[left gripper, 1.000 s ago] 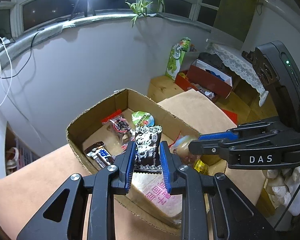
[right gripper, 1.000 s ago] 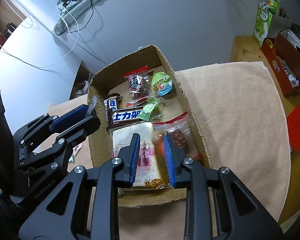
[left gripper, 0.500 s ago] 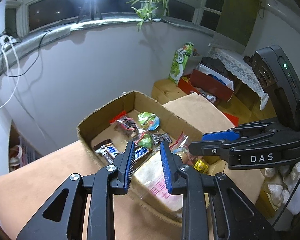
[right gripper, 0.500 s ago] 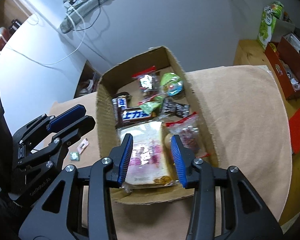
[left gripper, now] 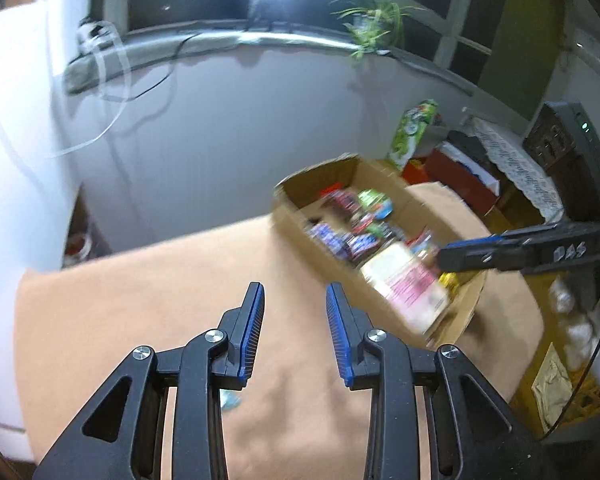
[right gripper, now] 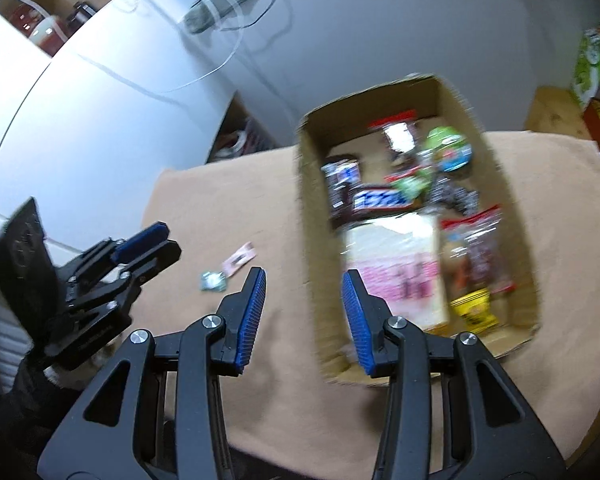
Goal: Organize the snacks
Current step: 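Move both grippers back to the pink and teal candies on the table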
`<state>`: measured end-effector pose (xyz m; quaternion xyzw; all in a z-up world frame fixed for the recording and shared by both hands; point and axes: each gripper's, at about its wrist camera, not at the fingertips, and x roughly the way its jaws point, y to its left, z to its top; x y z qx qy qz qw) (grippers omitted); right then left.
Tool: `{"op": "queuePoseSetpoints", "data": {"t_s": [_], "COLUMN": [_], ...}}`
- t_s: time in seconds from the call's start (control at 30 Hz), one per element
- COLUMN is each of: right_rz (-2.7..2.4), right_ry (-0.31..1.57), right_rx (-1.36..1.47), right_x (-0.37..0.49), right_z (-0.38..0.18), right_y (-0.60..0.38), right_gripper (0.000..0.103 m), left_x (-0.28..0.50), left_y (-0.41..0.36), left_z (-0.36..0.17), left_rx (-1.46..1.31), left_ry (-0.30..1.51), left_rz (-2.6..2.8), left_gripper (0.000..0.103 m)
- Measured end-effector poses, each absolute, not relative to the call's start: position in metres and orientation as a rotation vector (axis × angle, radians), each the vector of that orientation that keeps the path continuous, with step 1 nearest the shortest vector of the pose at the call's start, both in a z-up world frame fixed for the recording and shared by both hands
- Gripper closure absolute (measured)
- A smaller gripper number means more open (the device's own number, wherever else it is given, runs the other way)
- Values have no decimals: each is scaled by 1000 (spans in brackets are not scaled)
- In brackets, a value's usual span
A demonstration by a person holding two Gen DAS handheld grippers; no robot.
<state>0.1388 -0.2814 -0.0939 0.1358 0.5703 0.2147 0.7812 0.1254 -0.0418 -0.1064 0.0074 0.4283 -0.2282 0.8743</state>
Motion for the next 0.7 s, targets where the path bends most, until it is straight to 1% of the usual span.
{"op": "queuePoseSetpoints", "data": {"t_s": [0.07, 0.13, 0.17, 0.2, 0.37, 0.53, 0.63, 0.67, 0.7], "right_rz": [489, 503, 501, 495, 468, 394, 329, 303, 281], "right_ry": [1252, 1274, 1286, 1302, 1387, 1474, 1522, 1531, 1535], "right_rx": [315, 335, 341, 349, 403, 502, 538, 539, 533], "right_x": [137, 138, 138, 140, 151, 166, 178, 182, 185], "right_z": [-97, -101, -104, -108, -129, -163, -187, -193, -198], "right_y": [-267, -254, -246, -237, -200, -171, -161, -159, -157], "right_gripper": [60, 51, 43, 41, 41, 41, 47, 53, 54], "left_x": [117, 110, 108, 106, 99, 105, 107, 108, 110], "left_y": [-24, -10, -6, -2, 3, 7, 5, 4, 4], "left_z": [-114, -123, -127, -131, -153, -176, -186, -189, -191], "left_rx": [8, 24, 36, 47, 150, 181, 211, 225, 229], "left_ry": [914, 939, 952, 964, 1005, 1032, 1038, 1038, 1035], "left_rz": [-467, -455, -451, -453, -506, -552, -571, -577, -588], "left_gripper": [73, 73, 73, 73, 73, 72, 72, 73, 72]}}
